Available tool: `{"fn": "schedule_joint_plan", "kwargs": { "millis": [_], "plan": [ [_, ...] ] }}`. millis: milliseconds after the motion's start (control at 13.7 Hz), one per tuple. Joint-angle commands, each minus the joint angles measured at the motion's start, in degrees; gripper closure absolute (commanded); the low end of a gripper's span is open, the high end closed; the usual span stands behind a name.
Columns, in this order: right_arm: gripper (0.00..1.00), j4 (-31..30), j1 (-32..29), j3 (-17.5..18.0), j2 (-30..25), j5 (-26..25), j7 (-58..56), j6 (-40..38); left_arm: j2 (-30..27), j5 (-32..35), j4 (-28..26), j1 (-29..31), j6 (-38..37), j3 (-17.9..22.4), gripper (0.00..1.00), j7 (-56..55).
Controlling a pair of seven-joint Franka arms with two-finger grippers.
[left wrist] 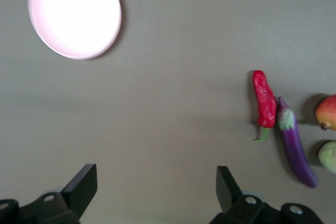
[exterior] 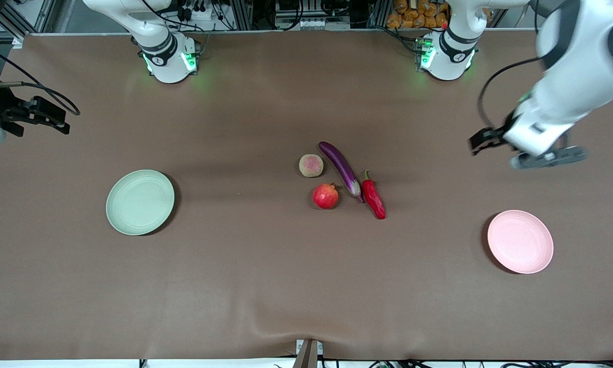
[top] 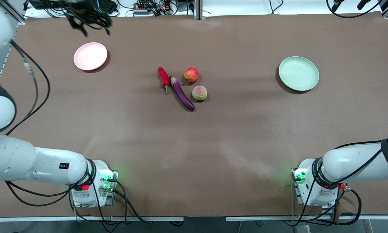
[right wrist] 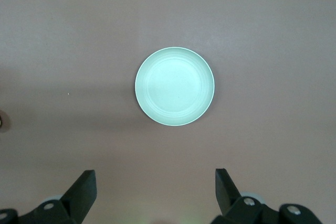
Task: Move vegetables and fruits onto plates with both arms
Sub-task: 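Reach the left gripper down and grasp the red pepper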
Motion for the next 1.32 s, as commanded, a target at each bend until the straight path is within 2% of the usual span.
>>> {"fn": "schedule_joint_plan", "kwargs": {
  "millis": [0, 220, 439, 586, 659, 732, 806, 1025, 1099, 1172, 1245],
  "plan": [
    [0.0, -0.13, -0.76, 0.81, -0.37, -0.35, 0.88, -0.48, 5.87, -1.15, -0.96, -0.13, 6.09, -4.39, 0.0, -8.39],
    [0.0, -0.13, -0.67, 0.81, -0.37, -0.26, 0.88, -0.57, 15.44, -0.8, -0.62, -0.91, 17.51, -7.57, 0.0, -20.51],
    [0.0, -0.22, -0.68, 0.9, -0.37, -0.17, 0.88, -0.57, 25.11, -0.36, 1.39, -3.2, 28.07, -7.58, 0.0, -28.17],
    [0.0, -0.13, -0.59, 0.9, -0.37, -0.17, 0.88, -0.65, 30.31, 0.17, 4.11, -5.22, 29.85, -7.23, 0.03, -33.7],
    [0.0, -0.13, -0.59, 0.9, -0.37, -0.17, 0.88, -0.57, 31.9, 0.78, 4.65, -6.36, 30.12, -7.05, 0.12, -36.6],
    [0.0, -0.13, -0.59, 0.9, -0.37, 0.26, 0.88, -0.57, 33.04, 2.61, 4.65, -6.89, 30.3, -7.05, 0.15, -38.72],
    [0.0, -0.04, -0.59, 0.81, -0.37, 1.22, 0.88, -0.57, 34.01, 4.72, 4.57, -6.9, 30.82, -7.05, 0.15, -40.31],
    [0.0, -0.04, -0.5, 0.9, -0.37, 1.41, 0.88, -0.48, 36.39, 5.44, 3.95, -7.07, 33.54, -7.31, 0.19, -44.97],
    [0.0, -0.04, -0.32, 0.9, -0.37, 1.32, 0.88, -0.48, 36.92, 5.44, 3.86, -7.68, 33.9, -7.31, 0.31, -45.41],
    [0.0, 0.04, -0.32, 0.9, -0.37, 1.32, 0.88, -0.48, 37.36, 5.44, 3.86, -7.95, 34.07, -7.31, 0.5, -45.51],
    [0.0, 0.04, -0.32, 0.9, -0.29, 1.32, 0.45, -0.48, 37.88, 5.35, 3.95, -7.95, 34.69, -7.31, 0.8, -45.51]
  ]
}}
